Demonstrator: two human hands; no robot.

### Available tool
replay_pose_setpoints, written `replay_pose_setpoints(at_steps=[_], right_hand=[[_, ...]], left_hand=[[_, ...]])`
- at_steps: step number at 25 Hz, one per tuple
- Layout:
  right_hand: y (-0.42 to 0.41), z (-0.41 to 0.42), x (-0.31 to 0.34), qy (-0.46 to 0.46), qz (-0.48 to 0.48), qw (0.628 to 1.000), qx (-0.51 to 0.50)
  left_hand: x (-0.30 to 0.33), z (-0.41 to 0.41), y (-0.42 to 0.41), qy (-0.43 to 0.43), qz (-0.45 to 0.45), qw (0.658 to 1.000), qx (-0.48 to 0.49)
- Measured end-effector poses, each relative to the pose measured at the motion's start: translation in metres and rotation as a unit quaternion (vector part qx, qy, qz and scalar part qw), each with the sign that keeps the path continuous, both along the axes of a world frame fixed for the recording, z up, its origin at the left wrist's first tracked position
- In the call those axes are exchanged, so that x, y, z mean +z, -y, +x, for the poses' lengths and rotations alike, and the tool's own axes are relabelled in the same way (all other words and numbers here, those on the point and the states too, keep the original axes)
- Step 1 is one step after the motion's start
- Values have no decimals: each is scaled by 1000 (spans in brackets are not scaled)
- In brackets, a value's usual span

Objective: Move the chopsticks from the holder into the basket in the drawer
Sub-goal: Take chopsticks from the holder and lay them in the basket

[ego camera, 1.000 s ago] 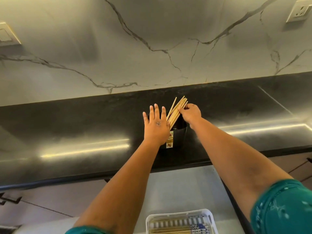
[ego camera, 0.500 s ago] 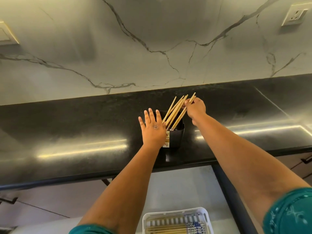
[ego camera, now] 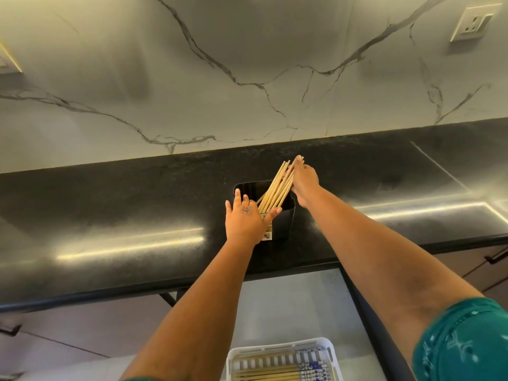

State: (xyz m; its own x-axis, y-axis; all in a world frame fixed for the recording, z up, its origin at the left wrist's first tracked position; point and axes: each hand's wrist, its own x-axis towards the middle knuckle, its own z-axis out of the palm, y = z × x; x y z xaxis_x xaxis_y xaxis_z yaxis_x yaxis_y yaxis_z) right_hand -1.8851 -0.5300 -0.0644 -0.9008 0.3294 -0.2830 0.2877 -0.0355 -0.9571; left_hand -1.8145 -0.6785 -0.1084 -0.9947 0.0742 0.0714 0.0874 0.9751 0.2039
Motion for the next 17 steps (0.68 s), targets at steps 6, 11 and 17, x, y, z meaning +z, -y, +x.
replay_pose_setpoints(at_steps=[6,11,17], right_hand=[[0,4,3,-27,112,992,55],[-5,27,56,-153,167,972,68],[-5,111,138,-420,336,838,89]], left_hand=[[-3,-3,-2,1,10,1000,12],[12,7,-6,-16,37,999,28],[92,47,-71,-167,396,903,14]])
